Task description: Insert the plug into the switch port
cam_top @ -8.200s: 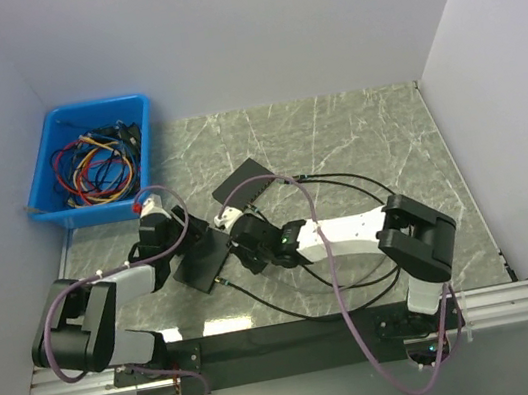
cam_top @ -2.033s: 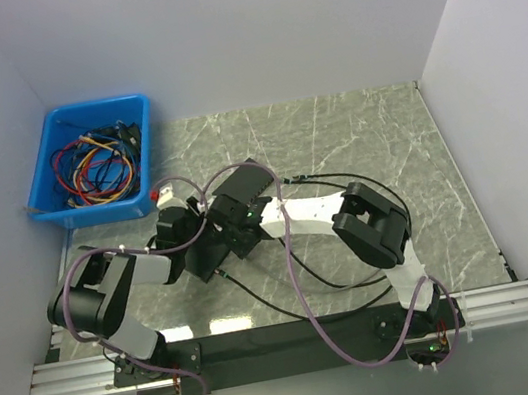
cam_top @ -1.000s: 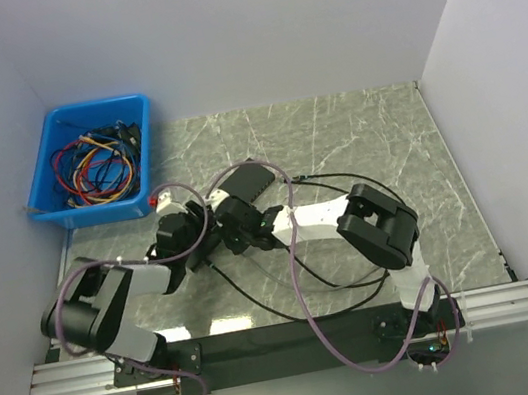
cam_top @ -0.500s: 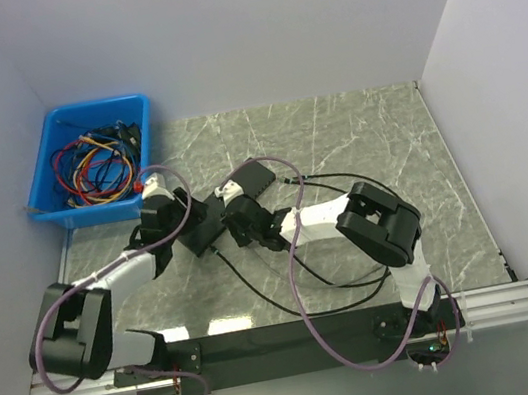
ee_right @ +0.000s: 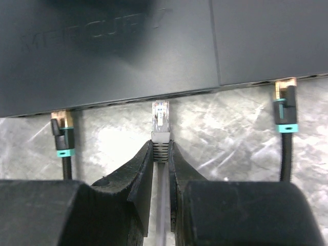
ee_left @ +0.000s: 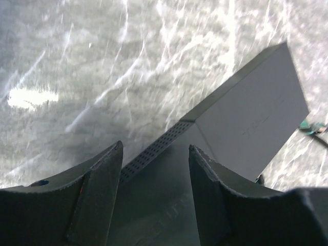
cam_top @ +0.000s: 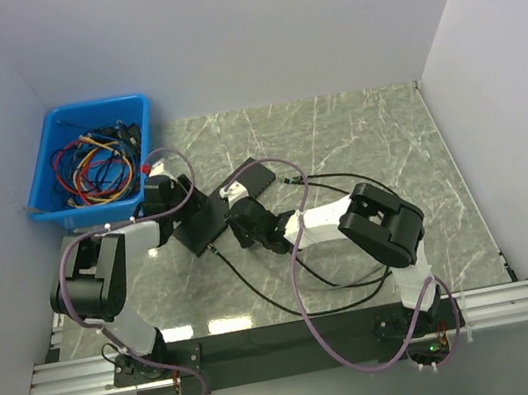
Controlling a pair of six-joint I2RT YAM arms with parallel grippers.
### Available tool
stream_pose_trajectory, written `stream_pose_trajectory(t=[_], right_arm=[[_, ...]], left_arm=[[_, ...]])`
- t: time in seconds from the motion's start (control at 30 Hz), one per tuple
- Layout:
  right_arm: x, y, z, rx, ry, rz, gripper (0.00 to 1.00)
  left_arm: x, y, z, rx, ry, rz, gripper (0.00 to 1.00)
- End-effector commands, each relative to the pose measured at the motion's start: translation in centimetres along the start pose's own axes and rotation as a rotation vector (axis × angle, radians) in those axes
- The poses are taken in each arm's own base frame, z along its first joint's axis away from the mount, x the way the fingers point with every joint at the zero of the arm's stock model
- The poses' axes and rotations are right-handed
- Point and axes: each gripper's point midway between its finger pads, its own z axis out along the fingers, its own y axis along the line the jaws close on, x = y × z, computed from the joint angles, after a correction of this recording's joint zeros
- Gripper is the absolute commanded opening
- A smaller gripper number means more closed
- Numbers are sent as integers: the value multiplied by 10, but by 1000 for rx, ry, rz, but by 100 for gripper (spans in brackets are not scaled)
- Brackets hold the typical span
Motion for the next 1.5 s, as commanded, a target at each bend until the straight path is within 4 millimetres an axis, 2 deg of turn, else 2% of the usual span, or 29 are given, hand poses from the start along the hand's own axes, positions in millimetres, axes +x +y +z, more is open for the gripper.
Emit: stream_pose_trajectory(t=[0.0,0.03,0.2,0.3,0.53,0.83,0.93,1.1,1.27,1.47], right_arm=[[-38,-3,-14,19,-109,35,0],[-38,-3,-13,21,-109,35,0],[-42,-1,-10,19,-115,34,0],[-43,1,-8,15,-113,33,0],[-45,16,-5,-40,-97,50,0],[-41,27,-3,-56,-70,41,0],[-41,27,0,-45,-63,36,0],[-42,22,4,-19,-61,13,0],[-44,9,5,33,-61,-18,0],[-52,8,4,32,-75,-43,0]], left_arm=[[-10,-9,2,38,6,34,61],[-11,-12,4,48,16,36,60],[20,-12,6,92,127,6,59],[23,-17,0,128,124,-18,59],[40,-13,-2,122,161,-37,58],[43,-19,-5,144,162,-23,58],[48,-22,-9,152,175,-10,58],[68,-34,-14,189,211,30,58],[86,-38,-9,184,250,62,57],[97,-50,-5,248,288,77,57]])
